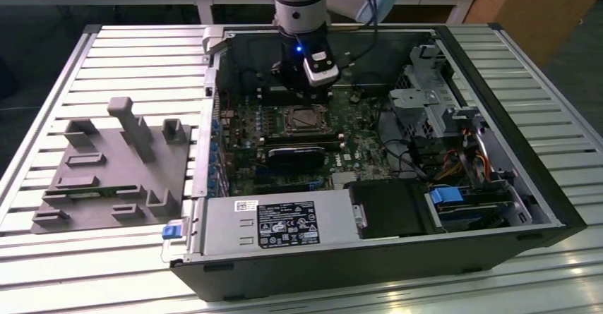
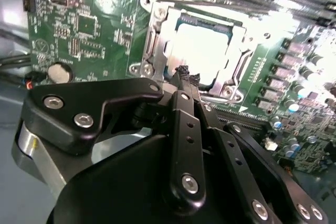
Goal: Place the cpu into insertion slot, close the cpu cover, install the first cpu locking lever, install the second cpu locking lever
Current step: 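Install the first cpu locking lever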
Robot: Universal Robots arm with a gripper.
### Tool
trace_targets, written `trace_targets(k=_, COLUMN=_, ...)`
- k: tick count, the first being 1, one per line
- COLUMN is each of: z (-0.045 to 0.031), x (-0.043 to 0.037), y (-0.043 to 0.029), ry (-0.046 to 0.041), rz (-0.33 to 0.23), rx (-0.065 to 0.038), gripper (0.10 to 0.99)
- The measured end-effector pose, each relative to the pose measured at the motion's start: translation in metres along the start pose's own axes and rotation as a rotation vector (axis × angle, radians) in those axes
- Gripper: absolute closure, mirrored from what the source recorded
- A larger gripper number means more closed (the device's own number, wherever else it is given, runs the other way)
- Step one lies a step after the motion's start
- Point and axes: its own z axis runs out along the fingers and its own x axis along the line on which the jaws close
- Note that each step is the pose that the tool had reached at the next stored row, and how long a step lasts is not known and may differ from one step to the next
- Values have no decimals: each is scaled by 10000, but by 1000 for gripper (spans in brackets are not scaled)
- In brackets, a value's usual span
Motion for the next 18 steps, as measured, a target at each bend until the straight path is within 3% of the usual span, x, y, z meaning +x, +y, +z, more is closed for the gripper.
trace_targets(k=3, z=2, x=-20, y=-11, ry=24, rz=-8, rx=116, gripper=984)
trace_targets(k=13, z=16, x=-92, y=-198, ry=70, rz=-8, rx=159, gripper=984)
trace_targets(k=14, z=18, x=-101, y=-220, ry=110, rz=-9, rx=174, gripper=984)
trace_targets(k=17, z=24, x=-126, y=-274, ry=376, rz=-17, rx=265, gripper=984)
trace_targets(k=18, z=25, x=-128, y=-279, ry=428, rz=-19, rx=288, gripper=984)
